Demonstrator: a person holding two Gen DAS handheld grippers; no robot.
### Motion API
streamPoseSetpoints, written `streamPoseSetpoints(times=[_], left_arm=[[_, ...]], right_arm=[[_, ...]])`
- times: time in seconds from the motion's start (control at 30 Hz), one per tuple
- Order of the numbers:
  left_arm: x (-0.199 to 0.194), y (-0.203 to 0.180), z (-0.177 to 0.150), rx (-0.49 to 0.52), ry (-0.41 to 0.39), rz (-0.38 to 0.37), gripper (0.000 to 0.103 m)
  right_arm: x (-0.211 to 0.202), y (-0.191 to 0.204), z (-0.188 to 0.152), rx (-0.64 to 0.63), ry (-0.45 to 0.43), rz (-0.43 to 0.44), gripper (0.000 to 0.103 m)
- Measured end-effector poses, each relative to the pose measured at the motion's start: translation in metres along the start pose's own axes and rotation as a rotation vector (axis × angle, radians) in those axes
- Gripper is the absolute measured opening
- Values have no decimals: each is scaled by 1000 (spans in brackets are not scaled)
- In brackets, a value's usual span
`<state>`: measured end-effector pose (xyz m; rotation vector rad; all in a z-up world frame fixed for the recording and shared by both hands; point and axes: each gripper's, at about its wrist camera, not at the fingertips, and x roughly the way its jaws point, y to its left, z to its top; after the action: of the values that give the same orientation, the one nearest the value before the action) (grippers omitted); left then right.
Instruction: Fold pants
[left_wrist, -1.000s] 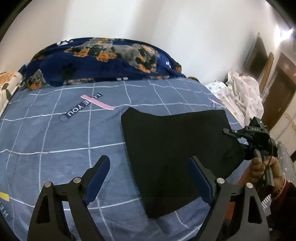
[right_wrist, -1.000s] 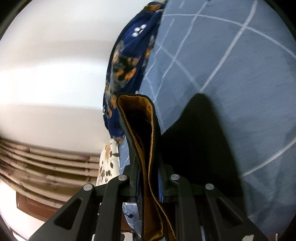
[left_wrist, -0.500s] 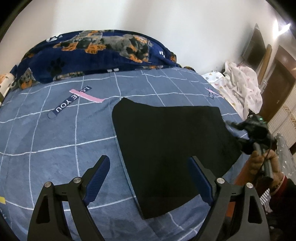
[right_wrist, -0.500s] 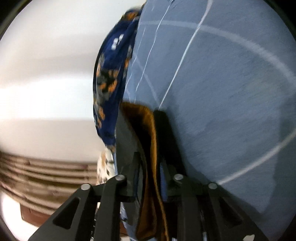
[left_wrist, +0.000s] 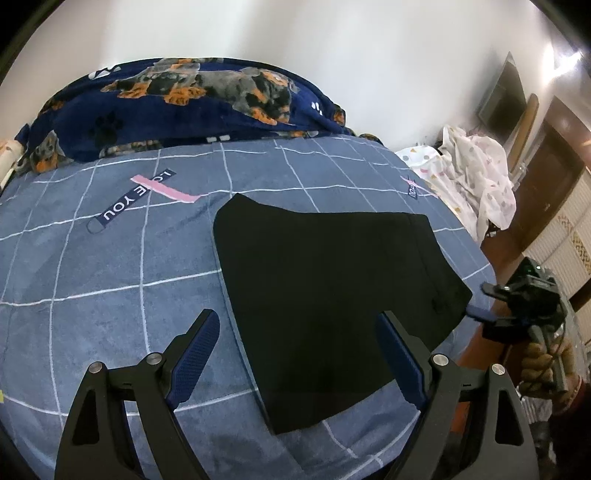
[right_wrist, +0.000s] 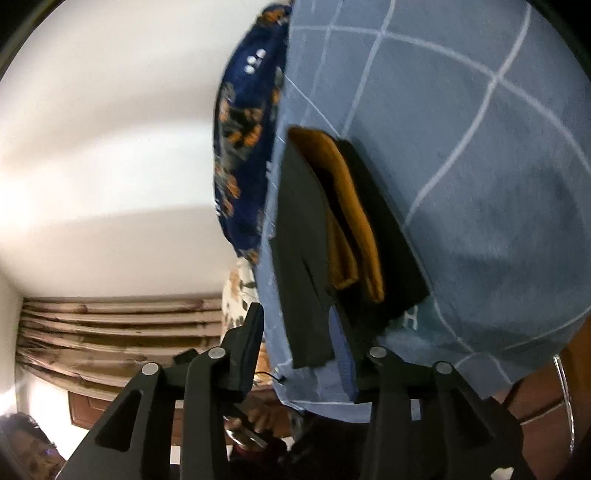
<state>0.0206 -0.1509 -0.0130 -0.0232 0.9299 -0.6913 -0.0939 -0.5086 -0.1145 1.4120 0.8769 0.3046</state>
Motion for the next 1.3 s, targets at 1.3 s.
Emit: streamPoseSetpoints(times=[1.3], left_arm=[[44,2,-28,-5,147,2,86]], right_arm=[[-4,-7,-12,-66,-64,-225,19]])
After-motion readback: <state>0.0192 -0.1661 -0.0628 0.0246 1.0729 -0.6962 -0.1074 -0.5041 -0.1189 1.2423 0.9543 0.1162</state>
